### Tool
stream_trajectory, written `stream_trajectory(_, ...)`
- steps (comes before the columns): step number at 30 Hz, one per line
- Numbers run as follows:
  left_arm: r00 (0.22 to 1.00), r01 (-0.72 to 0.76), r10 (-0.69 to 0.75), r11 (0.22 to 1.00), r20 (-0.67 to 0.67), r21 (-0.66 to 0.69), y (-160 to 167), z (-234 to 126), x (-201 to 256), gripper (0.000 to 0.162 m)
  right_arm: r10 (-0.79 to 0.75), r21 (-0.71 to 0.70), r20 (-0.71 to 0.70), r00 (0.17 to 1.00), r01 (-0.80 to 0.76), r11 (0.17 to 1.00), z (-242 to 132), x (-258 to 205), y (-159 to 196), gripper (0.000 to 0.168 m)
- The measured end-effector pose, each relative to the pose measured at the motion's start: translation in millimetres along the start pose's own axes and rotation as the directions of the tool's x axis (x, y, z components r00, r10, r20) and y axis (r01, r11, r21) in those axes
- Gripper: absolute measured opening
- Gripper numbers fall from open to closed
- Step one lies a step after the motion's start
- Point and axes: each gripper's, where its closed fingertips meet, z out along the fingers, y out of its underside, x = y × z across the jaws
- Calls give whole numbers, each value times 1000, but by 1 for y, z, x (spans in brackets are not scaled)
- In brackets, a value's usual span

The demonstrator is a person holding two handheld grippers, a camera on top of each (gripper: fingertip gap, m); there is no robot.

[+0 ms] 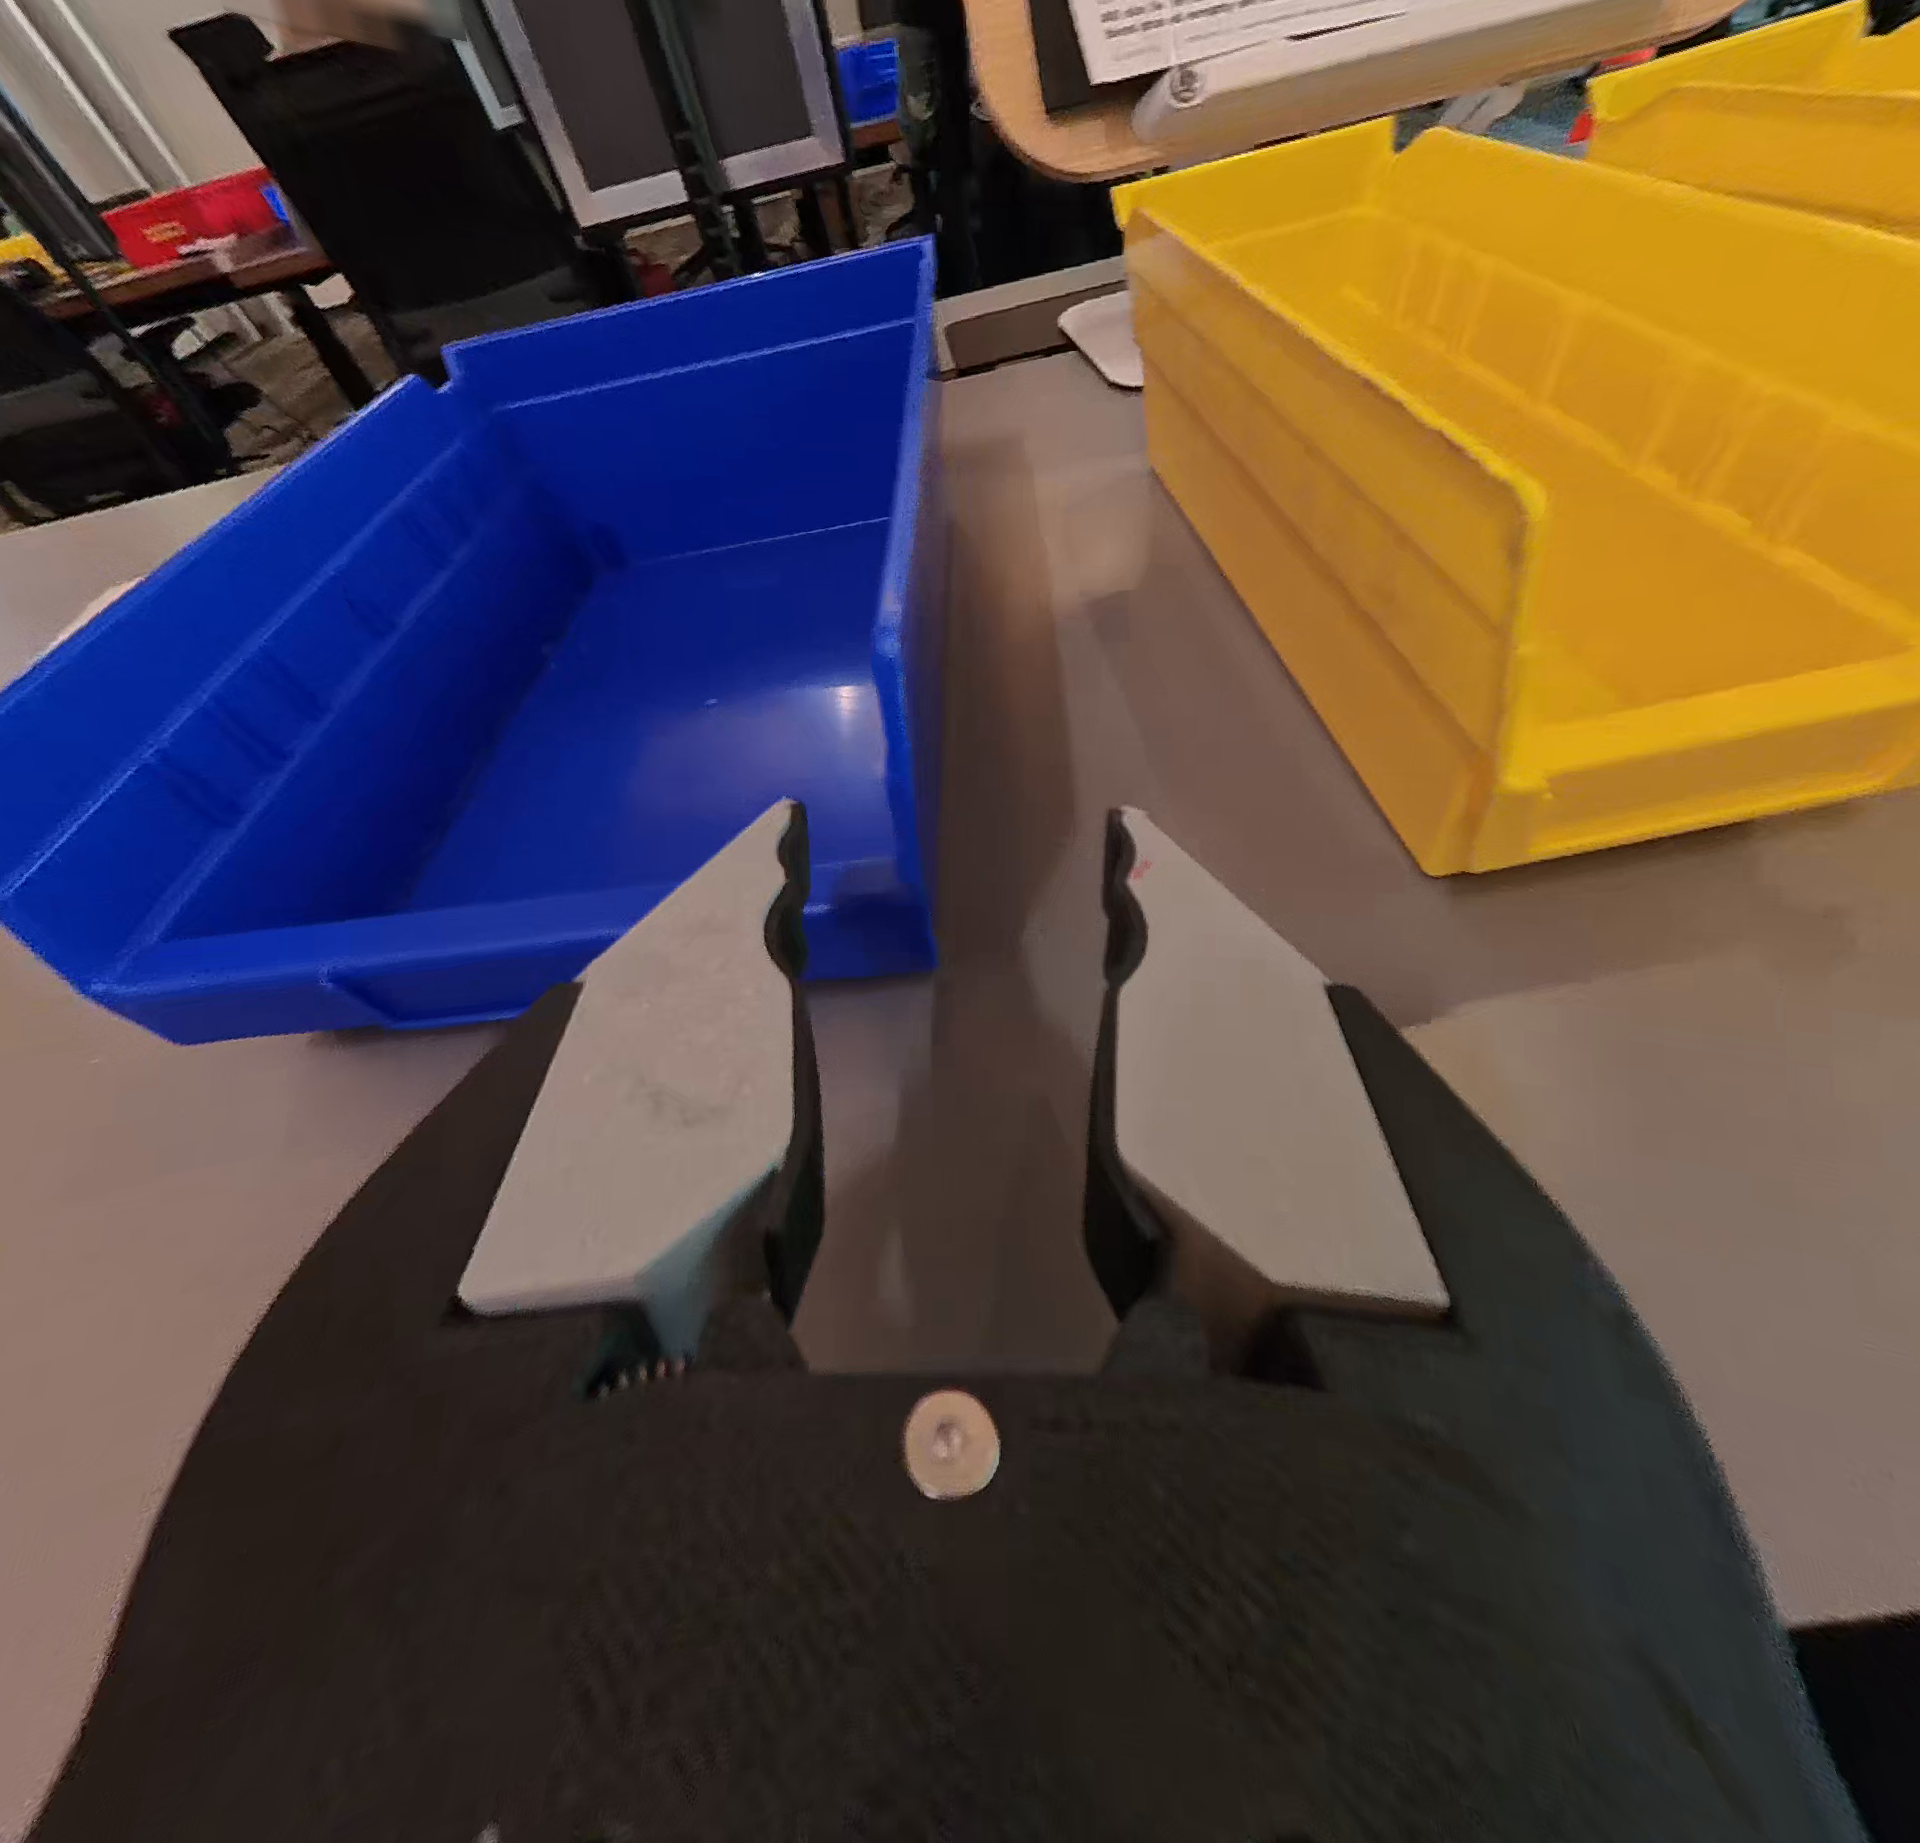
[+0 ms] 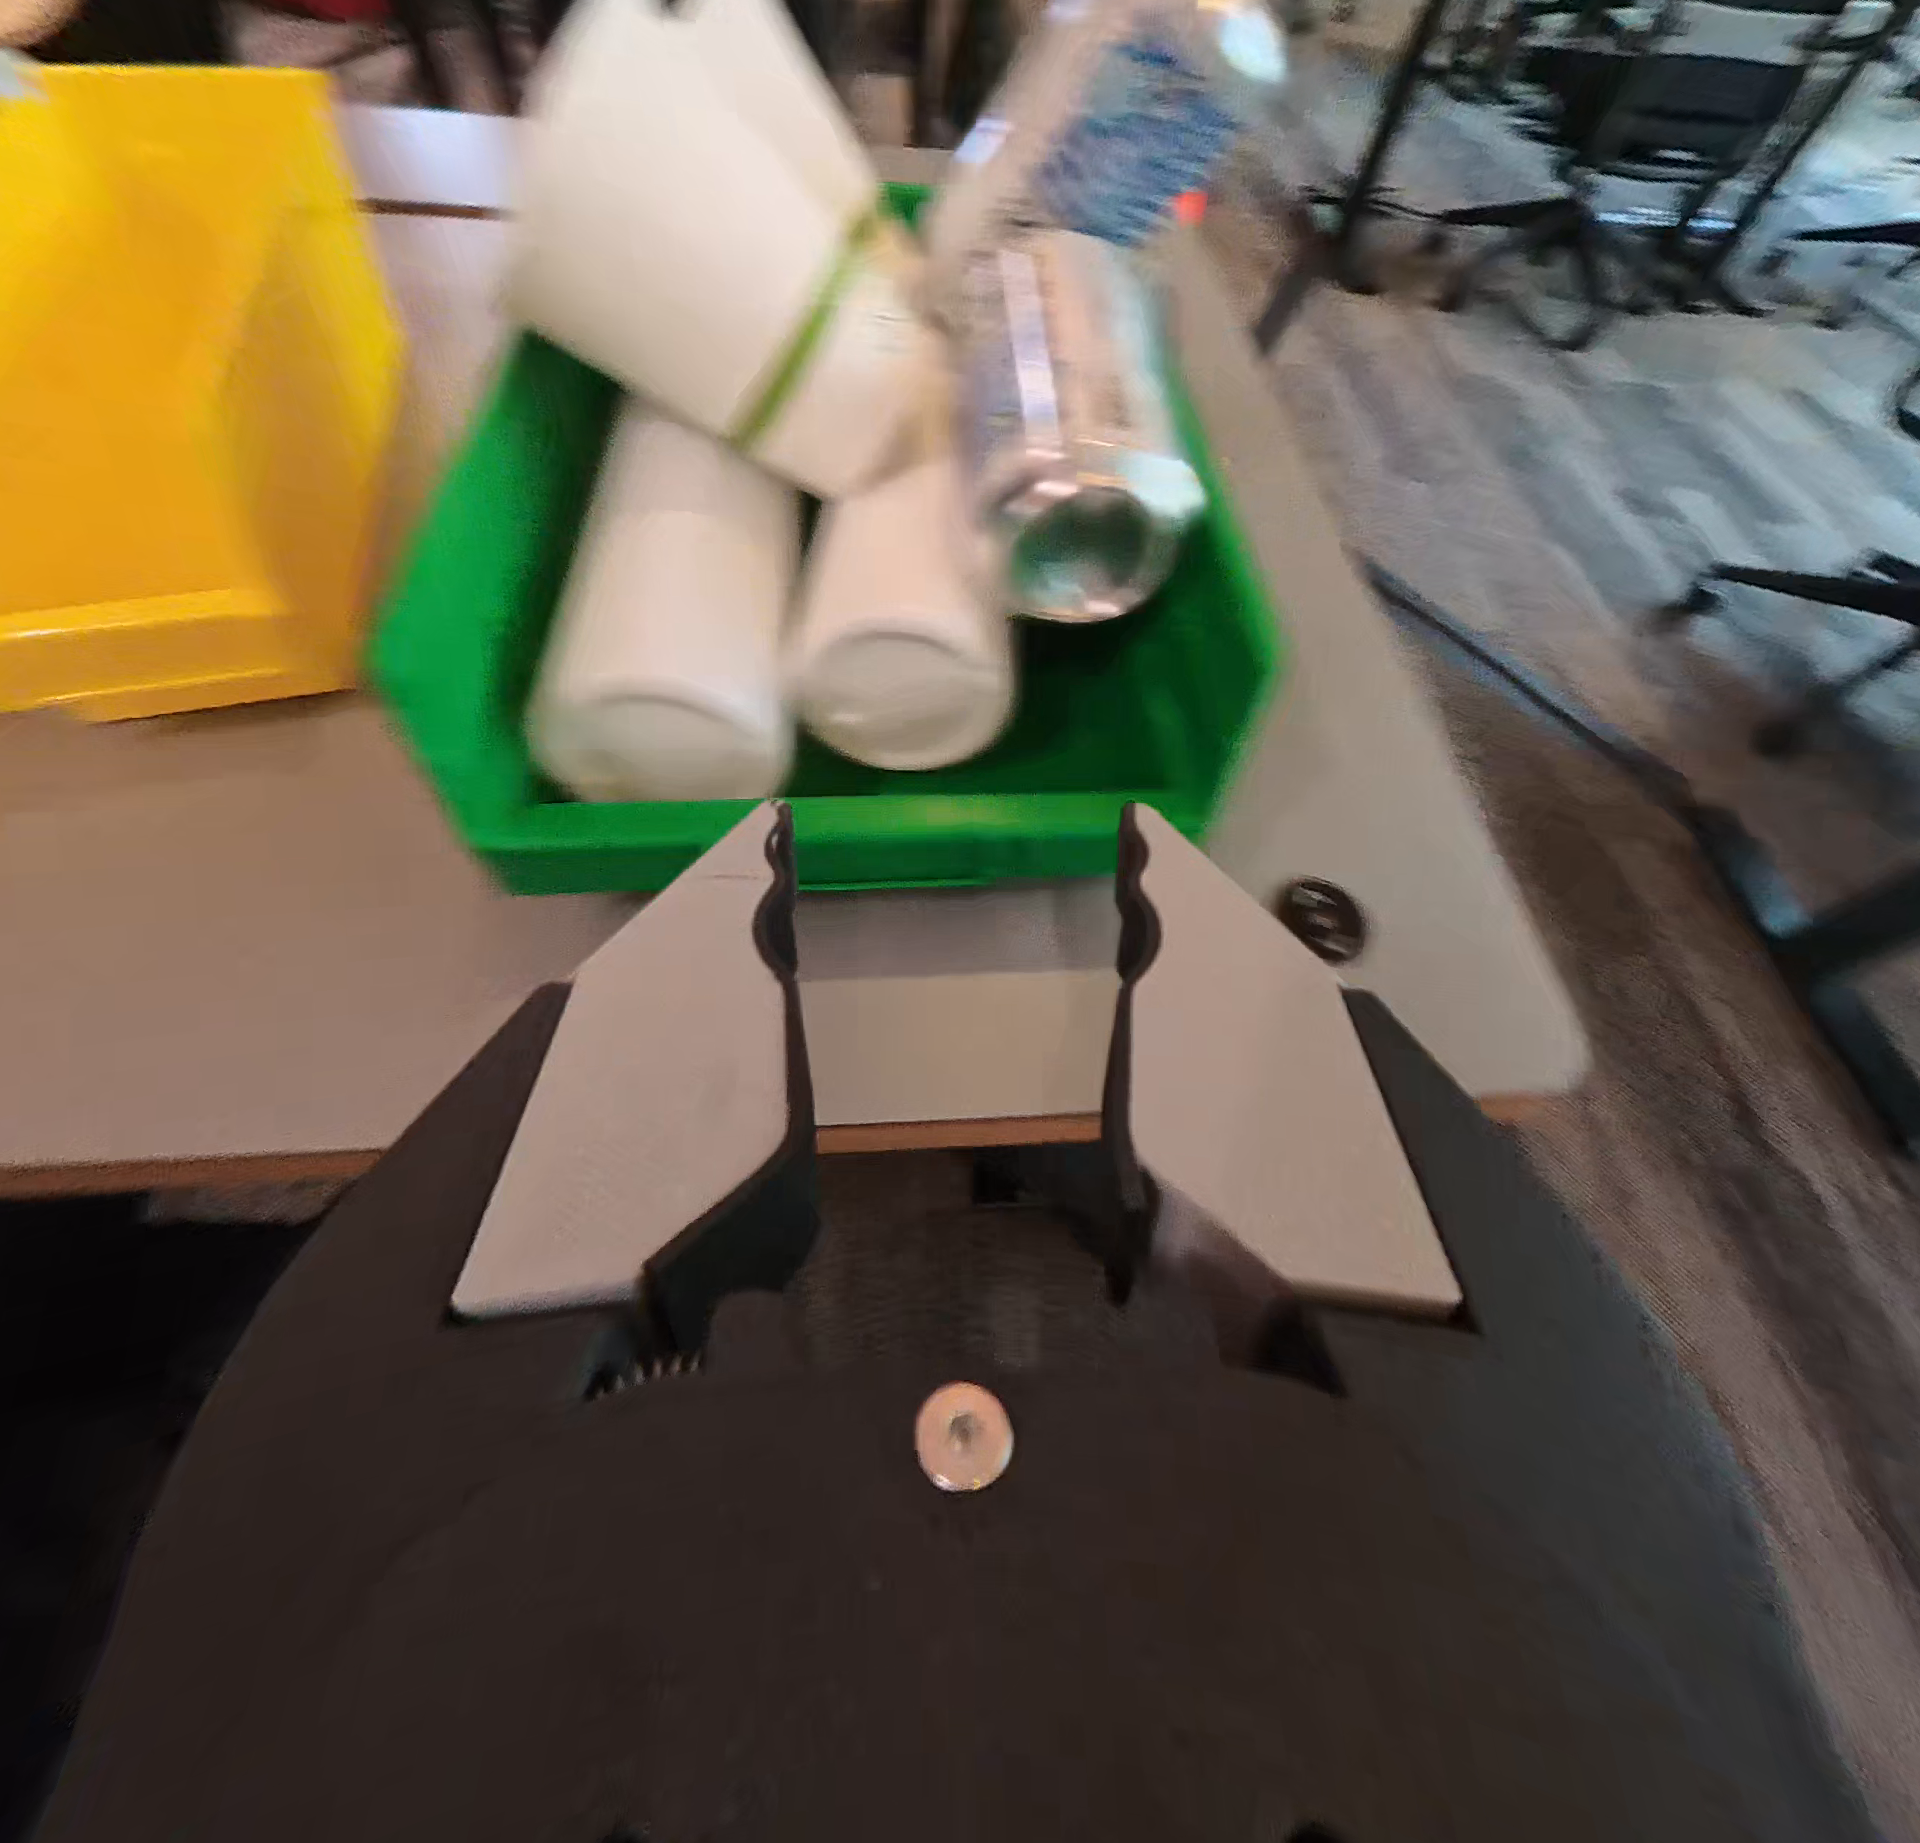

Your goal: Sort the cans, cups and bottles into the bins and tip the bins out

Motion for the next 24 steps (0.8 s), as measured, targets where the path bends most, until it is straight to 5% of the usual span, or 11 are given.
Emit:
stream_trajectory(4,999,-11,10,1000,-36,-19,0,2,19,63,60,9,-110,992,-59,998,13,63,14,60)
stream_trajectory(14,998,67,-66,990,13,-124,-2,25,9,70,174,30,-44,984,-173,985,90,75,23,55)
stream_trajectory(15,997,71,-68,989,24,-131,1,29,8,65,184,26,-56,981,-183,983,97,77,26,46)
stream_trajectory(17,995,66,-57,990,76,-124,5,34,-1,28,212,39,-43,976,-210,977,107,77,29,13)
stream_trajectory(19,991,66,-52,991,122,-113,4,33,-11,3,226,56,-18,974,-224,973,108,76,29,10)
stream_trajectory(24,995,59,-49,992,88,-115,5,34,-9,2,175,2,-6,984,-175,984,103,66,32,7)
